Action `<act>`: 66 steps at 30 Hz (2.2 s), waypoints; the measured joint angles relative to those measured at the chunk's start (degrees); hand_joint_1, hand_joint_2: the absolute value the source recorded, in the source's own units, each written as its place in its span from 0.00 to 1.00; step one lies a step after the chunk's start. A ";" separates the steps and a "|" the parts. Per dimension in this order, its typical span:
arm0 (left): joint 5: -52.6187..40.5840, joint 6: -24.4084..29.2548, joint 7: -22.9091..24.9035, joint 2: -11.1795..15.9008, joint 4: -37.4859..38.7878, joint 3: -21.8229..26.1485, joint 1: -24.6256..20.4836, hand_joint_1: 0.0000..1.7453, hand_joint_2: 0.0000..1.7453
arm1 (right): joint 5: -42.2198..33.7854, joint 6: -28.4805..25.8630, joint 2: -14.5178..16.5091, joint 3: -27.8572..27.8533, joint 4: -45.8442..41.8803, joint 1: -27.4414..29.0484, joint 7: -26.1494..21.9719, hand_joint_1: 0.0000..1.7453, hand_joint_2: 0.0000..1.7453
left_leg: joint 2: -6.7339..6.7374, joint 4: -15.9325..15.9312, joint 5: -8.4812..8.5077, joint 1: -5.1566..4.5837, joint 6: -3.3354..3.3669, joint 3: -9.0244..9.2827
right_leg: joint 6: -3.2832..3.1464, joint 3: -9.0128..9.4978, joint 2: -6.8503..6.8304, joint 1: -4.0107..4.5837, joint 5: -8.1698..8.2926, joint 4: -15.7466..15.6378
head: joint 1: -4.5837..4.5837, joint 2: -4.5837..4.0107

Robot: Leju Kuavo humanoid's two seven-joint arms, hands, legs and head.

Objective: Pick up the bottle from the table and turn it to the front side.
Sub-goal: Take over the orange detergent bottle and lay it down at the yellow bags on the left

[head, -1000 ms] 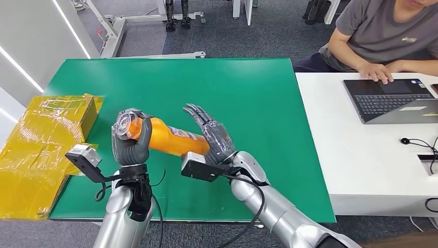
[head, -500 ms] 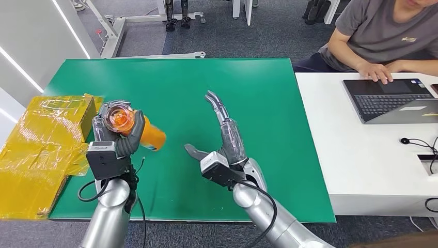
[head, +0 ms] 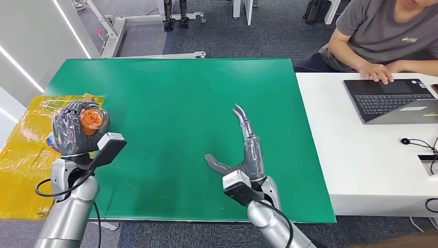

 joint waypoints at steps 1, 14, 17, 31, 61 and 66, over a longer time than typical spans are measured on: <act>-1.83 -0.37 1.77 1.44 0.50 0.01 -0.21 1.00 1.00 | -0.01 -0.06 -0.27 -0.08 -0.57 0.41 0.01 0.00 1.00 | 0.05 0.00 0.00 0.00 0.00 0.00 | -0.02 -0.01 0.04 0.00 0.01 0.01 | 0.00 0.00; -17.16 -8.16 8.15 14.91 12.88 -4.18 -7.36 1.00 1.00 | 0.88 0.51 -1.01 -0.74 -4.12 1.50 1.33 0.00 1.00 | 0.14 0.00 0.05 0.00 -0.08 0.01 | -0.07 -0.08 0.14 0.00 0.05 0.05 | -0.01 0.00; -21.03 -12.18 5.22 15.56 15.91 -7.37 -9.38 1.00 1.00 | 0.69 1.04 -1.01 -0.93 -4.19 1.20 1.31 0.00 1.00 | 0.01 0.01 0.05 -0.01 -0.07 0.00 | -0.06 -0.06 0.00 -0.01 0.04 0.02 | 0.00 0.00; -17.35 -26.74 -2.34 14.99 31.24 -20.81 -16.14 1.00 1.00 | 0.89 2.28 -0.90 -1.22 -4.59 0.93 0.78 0.00 1.00 | 0.12 0.00 0.05 0.02 -0.08 0.01 | -0.10 -0.07 0.12 -0.01 0.07 0.05 | -0.01 0.00; -15.23 -28.86 -4.74 11.93 38.48 -29.10 -18.95 1.00 1.00 | 1.05 3.14 -0.77 -1.66 -5.30 0.93 0.96 0.00 1.00 | 0.08 0.01 0.05 0.00 -0.08 0.00 | -0.09 -0.06 0.09 -0.01 0.08 0.05 | 0.00 0.00; -15.23 -28.86 -4.71 11.67 38.50 -29.23 -18.95 1.00 1.00 | 1.05 3.14 -0.76 -1.66 -5.31 0.93 0.96 0.00 1.00 | 0.08 0.01 0.05 0.01 -0.08 0.00 | -0.10 -0.06 0.09 -0.01 0.08 0.06 | 0.00 0.00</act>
